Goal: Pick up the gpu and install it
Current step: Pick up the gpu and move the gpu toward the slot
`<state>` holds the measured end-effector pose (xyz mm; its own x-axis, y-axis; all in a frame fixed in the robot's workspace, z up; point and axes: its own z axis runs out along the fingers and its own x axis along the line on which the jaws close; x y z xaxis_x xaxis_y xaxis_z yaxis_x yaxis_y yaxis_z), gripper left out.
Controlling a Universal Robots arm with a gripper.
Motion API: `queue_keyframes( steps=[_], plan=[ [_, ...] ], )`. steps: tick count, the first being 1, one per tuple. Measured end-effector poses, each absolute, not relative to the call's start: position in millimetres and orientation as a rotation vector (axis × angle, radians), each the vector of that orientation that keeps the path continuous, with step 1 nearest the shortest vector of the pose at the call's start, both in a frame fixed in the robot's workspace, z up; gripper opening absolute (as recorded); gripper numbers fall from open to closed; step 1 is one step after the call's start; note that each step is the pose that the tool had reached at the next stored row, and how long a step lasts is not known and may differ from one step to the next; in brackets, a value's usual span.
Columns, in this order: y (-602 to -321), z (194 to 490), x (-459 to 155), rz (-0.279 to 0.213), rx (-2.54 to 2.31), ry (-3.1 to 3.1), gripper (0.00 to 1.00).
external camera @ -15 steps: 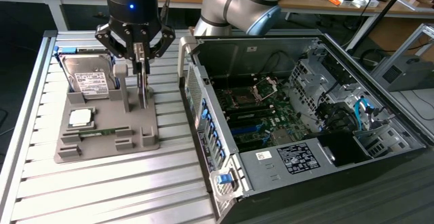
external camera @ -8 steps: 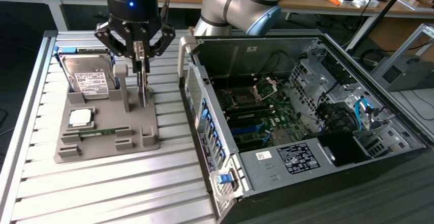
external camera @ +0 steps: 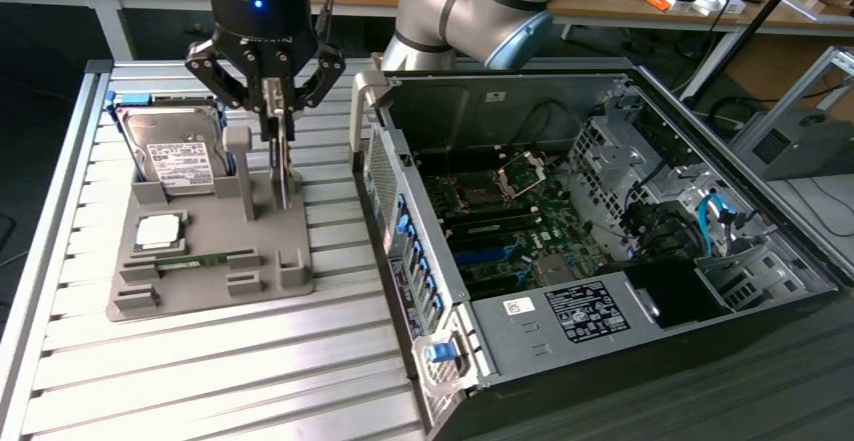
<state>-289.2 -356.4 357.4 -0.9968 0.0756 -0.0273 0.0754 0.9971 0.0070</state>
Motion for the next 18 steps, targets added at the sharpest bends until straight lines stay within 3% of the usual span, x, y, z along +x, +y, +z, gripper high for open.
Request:
queue_keyframes(
  steps=[18],
  plan=[
    [-356.4, 368.2, -289.2, 0.009, 0.118, 3.112, 0.27]
  ],
)
